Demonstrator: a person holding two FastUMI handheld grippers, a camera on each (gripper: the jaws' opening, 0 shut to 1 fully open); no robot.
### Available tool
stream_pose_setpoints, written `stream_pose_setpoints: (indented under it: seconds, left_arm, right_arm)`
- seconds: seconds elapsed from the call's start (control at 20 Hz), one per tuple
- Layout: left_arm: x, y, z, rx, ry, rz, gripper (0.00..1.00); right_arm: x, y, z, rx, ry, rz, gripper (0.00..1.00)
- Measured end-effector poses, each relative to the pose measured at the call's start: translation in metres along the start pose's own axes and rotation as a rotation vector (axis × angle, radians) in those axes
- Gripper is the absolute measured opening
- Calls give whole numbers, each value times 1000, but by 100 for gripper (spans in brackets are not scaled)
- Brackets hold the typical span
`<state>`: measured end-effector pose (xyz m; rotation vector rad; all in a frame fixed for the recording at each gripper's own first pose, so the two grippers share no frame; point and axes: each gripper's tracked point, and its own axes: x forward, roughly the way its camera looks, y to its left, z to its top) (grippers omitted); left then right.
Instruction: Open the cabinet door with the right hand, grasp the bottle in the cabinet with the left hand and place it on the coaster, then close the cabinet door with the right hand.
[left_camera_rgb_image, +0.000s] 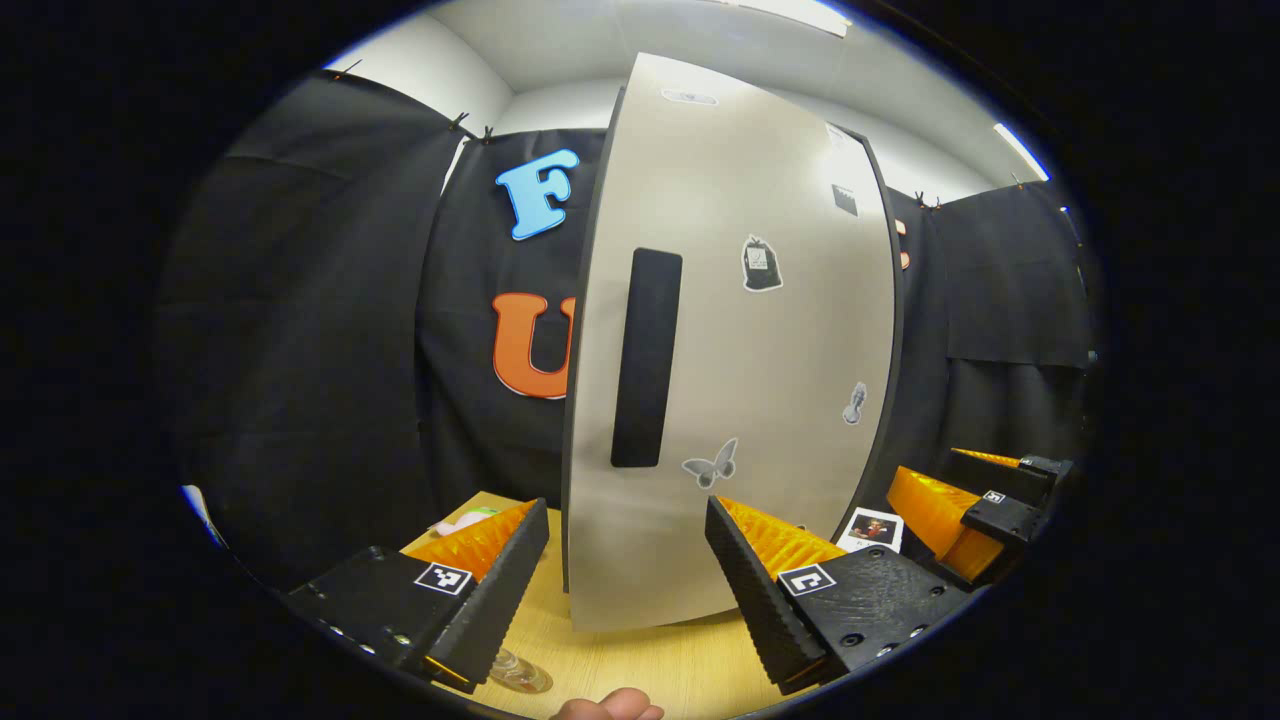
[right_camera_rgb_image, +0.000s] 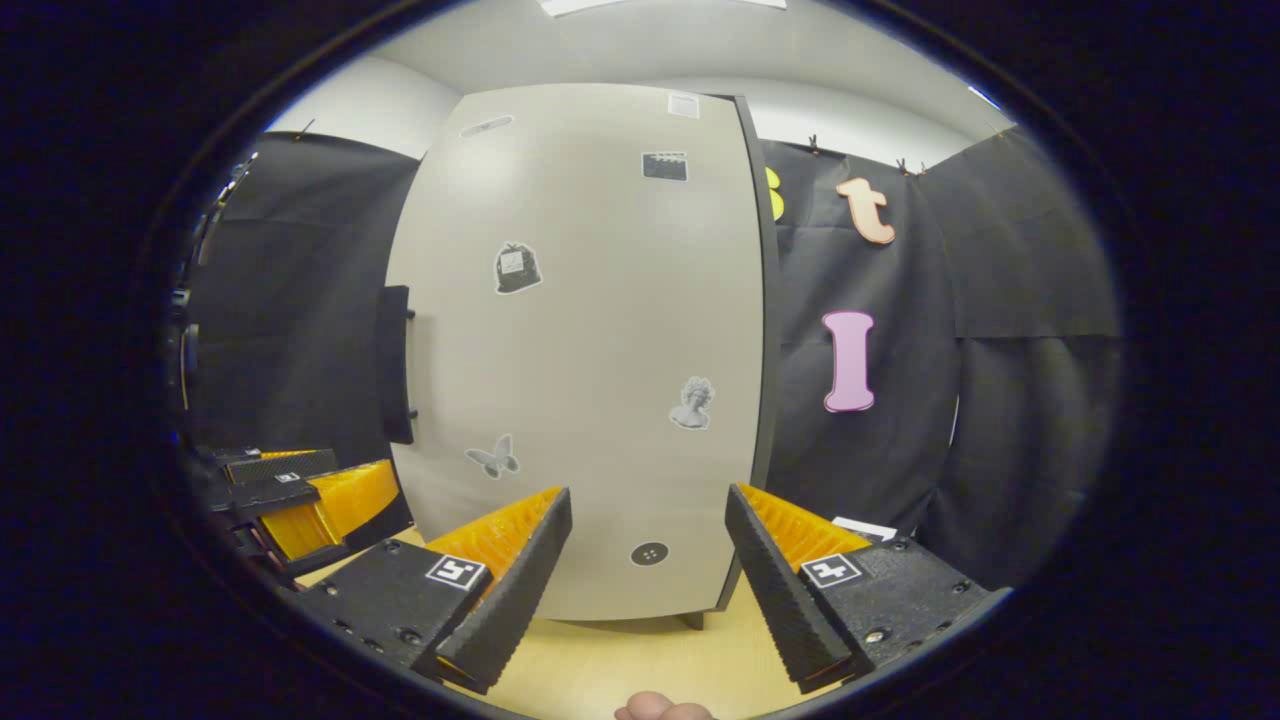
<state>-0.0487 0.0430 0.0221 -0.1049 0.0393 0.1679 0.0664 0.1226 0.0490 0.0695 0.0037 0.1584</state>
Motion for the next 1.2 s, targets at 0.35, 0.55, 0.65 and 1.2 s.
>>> stream_pose_setpoints:
  seconds: [0.35, 0.55, 0.65, 1.2]
  left_arm:
    - [9, -8, 2, 1, -27, -45, 95]
    - [12, -8, 6, 2, -45, -52, 95]
    - [12, -10, 5, 0, -43, -61, 95]
    - [1, -9, 5, 15, -53, -83, 95]
  right_arm:
    - [1, -3, 3, -7, -10, -8, 98]
    - [2, -6, 2, -4, -6, -16, 98]
    - [0, -9, 2, -8, -7, -22, 100]
    - [-10, -5, 1, 1, -12, -1, 98]
